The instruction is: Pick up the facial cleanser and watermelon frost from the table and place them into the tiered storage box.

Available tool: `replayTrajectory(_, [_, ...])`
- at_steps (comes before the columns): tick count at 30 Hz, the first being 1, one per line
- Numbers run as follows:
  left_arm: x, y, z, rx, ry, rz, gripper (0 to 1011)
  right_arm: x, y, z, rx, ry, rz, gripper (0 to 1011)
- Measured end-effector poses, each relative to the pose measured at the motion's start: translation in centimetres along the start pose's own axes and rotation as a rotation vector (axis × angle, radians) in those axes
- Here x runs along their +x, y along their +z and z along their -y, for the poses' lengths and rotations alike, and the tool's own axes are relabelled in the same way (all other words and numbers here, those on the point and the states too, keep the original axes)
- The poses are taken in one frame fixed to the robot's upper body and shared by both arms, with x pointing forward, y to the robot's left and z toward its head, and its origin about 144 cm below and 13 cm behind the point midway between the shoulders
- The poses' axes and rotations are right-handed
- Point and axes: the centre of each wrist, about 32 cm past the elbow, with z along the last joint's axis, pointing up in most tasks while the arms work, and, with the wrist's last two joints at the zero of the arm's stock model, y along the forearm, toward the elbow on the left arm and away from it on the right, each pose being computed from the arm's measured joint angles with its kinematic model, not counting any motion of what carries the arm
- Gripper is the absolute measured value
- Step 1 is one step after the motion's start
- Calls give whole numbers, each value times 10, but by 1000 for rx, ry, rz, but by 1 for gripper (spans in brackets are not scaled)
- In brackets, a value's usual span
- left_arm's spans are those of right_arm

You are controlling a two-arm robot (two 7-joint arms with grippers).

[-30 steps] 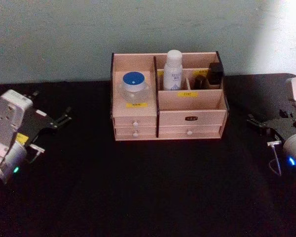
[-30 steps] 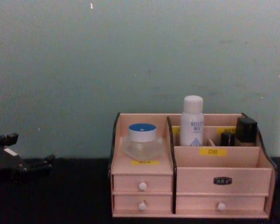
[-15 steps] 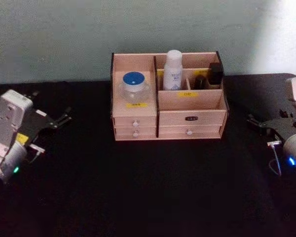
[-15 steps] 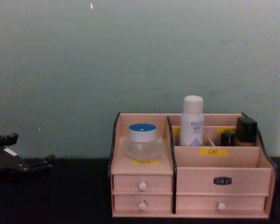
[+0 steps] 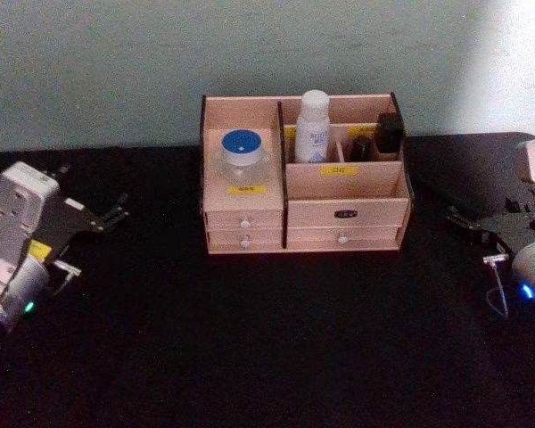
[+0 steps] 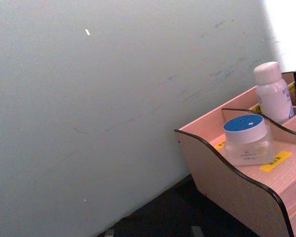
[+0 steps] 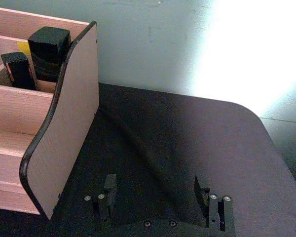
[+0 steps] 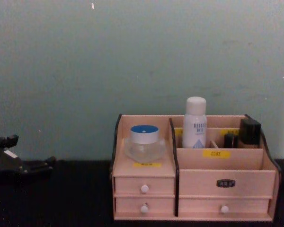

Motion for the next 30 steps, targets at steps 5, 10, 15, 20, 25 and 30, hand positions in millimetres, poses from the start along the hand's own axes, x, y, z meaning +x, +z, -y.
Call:
replayTrajectory(5, [0,0,0,0,0,0,1001,0,0,0,0,0,0,1003])
replayTrajectory(10, [0,0,0,0,0,0,1001,0,0,0,0,0,0,1003])
replayTrajectory(15, [0,0,0,0,0,0,1001,0,0,0,0,0,0,1003])
replayTrajectory(20, [0,0,0,0,0,0,1001,0,0,0,0,0,0,1003])
replayTrajectory(25, [0,0,0,0,0,0,1001,0,0,0,0,0,0,1003])
replayTrajectory(30, [0,0,0,0,0,0,1001,0,0,0,0,0,0,1003])
